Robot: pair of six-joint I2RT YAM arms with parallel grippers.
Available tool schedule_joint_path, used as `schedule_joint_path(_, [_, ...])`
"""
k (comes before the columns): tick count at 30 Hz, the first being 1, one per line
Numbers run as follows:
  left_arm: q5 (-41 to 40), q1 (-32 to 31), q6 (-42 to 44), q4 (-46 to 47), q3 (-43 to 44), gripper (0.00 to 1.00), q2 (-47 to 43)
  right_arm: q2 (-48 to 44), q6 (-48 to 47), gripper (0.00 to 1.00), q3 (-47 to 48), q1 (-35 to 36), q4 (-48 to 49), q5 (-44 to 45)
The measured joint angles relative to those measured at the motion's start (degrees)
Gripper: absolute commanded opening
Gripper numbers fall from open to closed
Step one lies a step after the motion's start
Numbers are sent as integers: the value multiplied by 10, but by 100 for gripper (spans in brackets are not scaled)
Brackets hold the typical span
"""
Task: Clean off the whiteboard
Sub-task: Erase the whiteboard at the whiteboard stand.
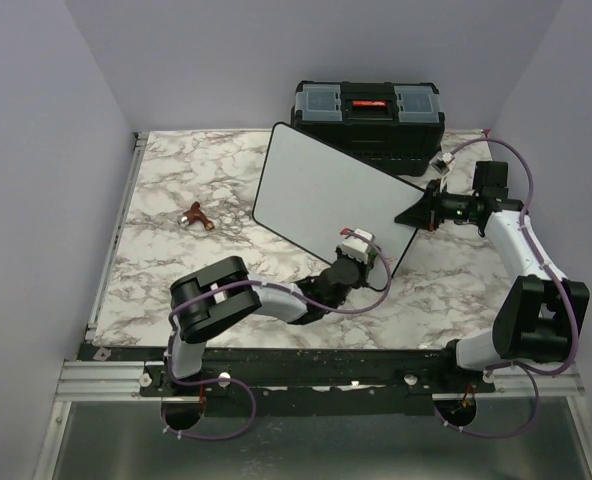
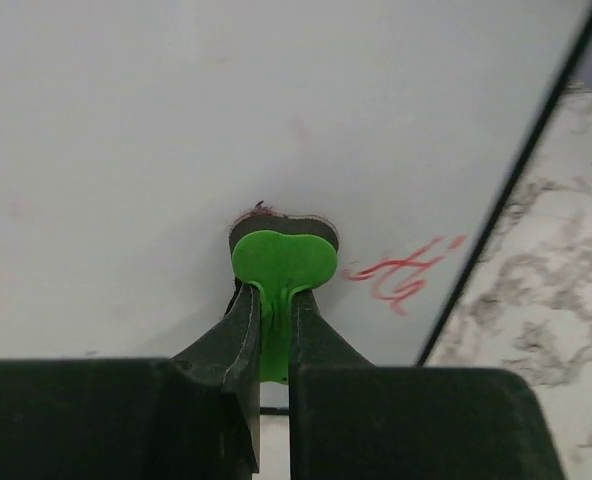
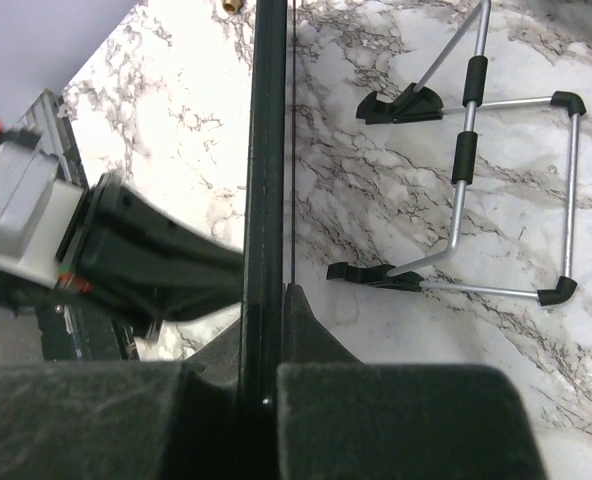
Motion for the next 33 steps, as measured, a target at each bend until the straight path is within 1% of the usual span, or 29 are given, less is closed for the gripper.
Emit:
schedule_joint_path(5, [28,-33,7,0,65,0,25,-1,-2,1,0,2,0,-1])
schedule_joint_path(9, [37,-33,12,2,69,0,25,-1,-2,1,0,5,-2,-1])
schedule_joint_path(13, [56,-17,3,23,37,0,12,-1,-2,1,0,8,-3,-2])
schedule_joint_path(19, [65,35,-15,42,-42,0,-31,-1,-2,1,0,10,-3,-1])
schedule_joint_path(23, [66,45,-17,42,-51,0,-37,-1,-2,1,0,10,-3,-1])
schedule_joint_path(28, [52,32,-3,18,-28,0,-31,-1,-2,1,0,9,-2,0])
schedule_joint_path(33, [29,3,29,-7,31,0,-2,-1,0,1,0,-1,0,1])
